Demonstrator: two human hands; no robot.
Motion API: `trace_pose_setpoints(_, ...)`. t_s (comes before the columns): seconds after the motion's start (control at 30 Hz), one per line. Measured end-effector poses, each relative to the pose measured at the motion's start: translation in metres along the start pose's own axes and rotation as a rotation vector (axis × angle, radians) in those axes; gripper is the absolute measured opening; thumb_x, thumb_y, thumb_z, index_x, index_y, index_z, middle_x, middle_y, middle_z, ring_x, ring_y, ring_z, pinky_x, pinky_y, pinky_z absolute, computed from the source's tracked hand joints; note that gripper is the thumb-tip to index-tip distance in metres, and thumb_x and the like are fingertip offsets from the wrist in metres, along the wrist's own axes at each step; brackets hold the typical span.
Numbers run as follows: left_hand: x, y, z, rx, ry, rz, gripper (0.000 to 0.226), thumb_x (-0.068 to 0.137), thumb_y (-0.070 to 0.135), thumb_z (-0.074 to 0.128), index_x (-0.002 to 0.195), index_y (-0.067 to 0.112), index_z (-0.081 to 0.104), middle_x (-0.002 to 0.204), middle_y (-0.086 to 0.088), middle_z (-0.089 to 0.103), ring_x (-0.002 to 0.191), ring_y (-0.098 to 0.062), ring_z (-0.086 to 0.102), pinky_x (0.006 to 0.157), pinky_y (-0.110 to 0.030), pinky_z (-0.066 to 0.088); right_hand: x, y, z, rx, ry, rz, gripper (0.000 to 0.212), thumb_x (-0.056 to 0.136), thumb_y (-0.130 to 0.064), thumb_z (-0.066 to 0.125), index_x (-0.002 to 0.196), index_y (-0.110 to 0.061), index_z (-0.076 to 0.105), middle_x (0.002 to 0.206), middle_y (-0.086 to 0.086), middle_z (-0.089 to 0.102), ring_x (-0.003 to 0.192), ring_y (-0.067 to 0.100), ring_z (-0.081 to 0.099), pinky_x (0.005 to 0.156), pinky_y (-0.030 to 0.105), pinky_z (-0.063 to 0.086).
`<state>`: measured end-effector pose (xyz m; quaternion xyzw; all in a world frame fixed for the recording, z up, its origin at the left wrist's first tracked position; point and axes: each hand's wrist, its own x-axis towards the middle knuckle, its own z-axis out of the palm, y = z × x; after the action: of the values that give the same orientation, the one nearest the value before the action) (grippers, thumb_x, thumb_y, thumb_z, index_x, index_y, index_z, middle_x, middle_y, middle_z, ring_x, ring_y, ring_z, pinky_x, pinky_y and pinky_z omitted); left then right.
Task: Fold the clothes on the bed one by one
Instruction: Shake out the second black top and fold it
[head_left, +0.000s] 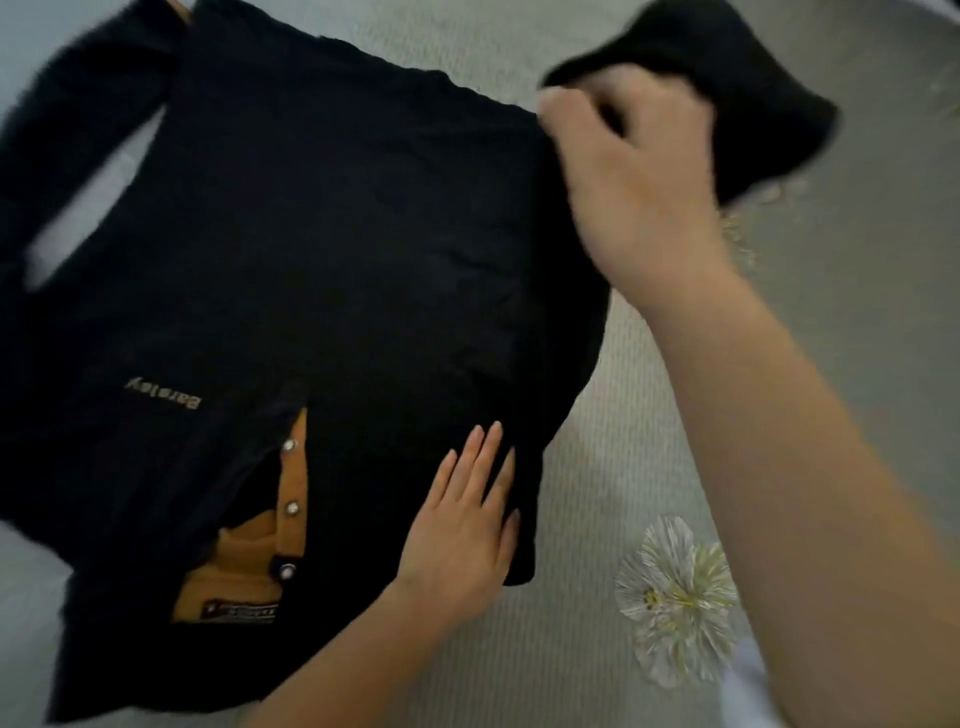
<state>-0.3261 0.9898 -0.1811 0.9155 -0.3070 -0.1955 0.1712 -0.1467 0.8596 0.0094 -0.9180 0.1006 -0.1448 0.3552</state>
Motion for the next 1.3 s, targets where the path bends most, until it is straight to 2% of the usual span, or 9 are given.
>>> trace_pose_setpoints(0.1,-0.004,-0.005,-0.01,0.164,-0.046,0.13,0.059,0.093,0.032,0.017,0.147,0.012,0.031,0.148,-0.013,0.04,0.141,-0.036,0.028,0.116,-0.055,0.007,-0.006,-0.008,0.054,-0.249,-0.604,-0.016,0.029,0.095,-0.037,0.045,0.1,-0.02,0.068,0.138,0.007,0.05,0.137,0.028,0.032,0.113,0.048,0.026)
trace_pose_setpoints(0.2,-0.012,-0.005,-0.013,0.166,-0.089,0.159,0.064,0.091,0.031,0.011,0.15,0.009,0.018,0.152,-0.016,0.031,0.141,-0.039,0.026,0.115,-0.057,0.008,-0.036,0.033,0.063,-0.403,-0.747,0.056,0.032,0.095,-0.026,0.046,0.12,-0.015,0.062,0.135,0.008,0.051,0.134,0.031,0.036,0.11,0.05,0.031)
trace_pose_setpoints(0.3,-0.027,-0.007,-0.011,0.144,-0.128,0.218,0.061,0.093,0.037,0.02,0.149,0.012,0.024,0.153,-0.01,0.033,0.142,-0.033,0.029,0.115,-0.051,0.016,-0.087,0.071,0.062,-0.534,-0.815,0.154,0.057,0.097,-0.035,0.047,0.15,-0.027,0.027,0.161,0.001,0.011,0.149,0.023,0.002,0.119,0.048,0.011)
trace_pose_setpoints(0.4,-0.04,-0.015,-0.016,0.164,-0.2,0.322,0.047,0.09,0.044,0.04,0.129,0.026,0.061,0.136,0.002,0.056,0.13,-0.019,0.049,0.111,-0.039,0.033,-0.12,0.096,0.059,-0.701,-0.828,0.13,0.07,0.095,-0.05,0.044,0.152,-0.036,0.006,0.162,-0.004,-0.01,0.147,0.021,-0.014,0.118,0.047,0.002)
trace_pose_setpoints(0.53,-0.038,-0.039,-0.038,-0.085,-0.235,0.376,0.041,0.094,0.022,0.04,0.132,0.016,0.054,0.136,-0.004,0.053,0.131,-0.02,0.043,0.119,-0.036,0.018,-0.134,0.104,0.066,-0.774,-0.769,0.111,0.076,0.094,-0.052,0.042,0.153,-0.03,0.0,0.161,-0.001,-0.016,0.146,0.022,-0.02,0.119,0.047,-0.002)
trace_pose_setpoints(0.63,-0.026,-0.072,-0.072,-0.358,0.024,0.128,0.041,0.087,0.019,0.034,0.105,0.014,0.071,0.107,-0.003,0.067,0.103,-0.022,0.06,0.094,-0.036,0.047,-0.135,0.093,0.079,-0.749,-0.687,0.034,0.076,0.095,-0.048,0.044,0.153,-0.025,0.001,0.16,-0.002,-0.016,0.145,0.019,-0.021,0.117,0.043,-0.005)
trace_pose_setpoints(0.87,0.042,-0.175,-0.147,-0.594,0.484,-0.484,0.027,0.088,0.005,0.048,0.088,0.025,0.067,0.085,0.01,0.065,0.08,-0.009,0.061,0.078,-0.027,0.048,-0.106,0.069,0.146,-0.616,-0.528,-0.116,0.064,0.1,-0.039,0.037,0.153,-0.021,0.007,0.162,0.001,0.0,0.148,0.018,-0.008,0.118,0.034,-0.002)
trace_pose_setpoints(1.1,0.109,-0.212,-0.172,-0.429,0.503,-0.422,0.024,0.089,0.014,0.052,0.11,0.019,0.063,0.109,0.001,0.055,0.087,-0.004,0.052,0.074,-0.007,0.035,-0.108,0.086,0.179,-0.632,-0.498,-0.092,0.063,0.097,-0.053,0.011,0.153,-0.026,0.004,0.162,0.001,-0.001,0.149,0.017,-0.009,0.121,0.037,-0.002)
trace_pose_setpoints(1.3,0.18,-0.205,-0.172,-0.163,0.49,-0.363,0.05,0.084,0.048,0.057,0.123,0.018,0.052,0.135,-0.006,0.038,0.125,-0.022,0.032,0.089,-0.02,0.032,-0.108,0.087,0.181,-0.606,-0.477,-0.075,0.062,0.097,-0.051,0.021,0.153,-0.026,0.012,0.162,0.001,0.006,0.149,0.017,-0.003,0.121,0.038,0.006)
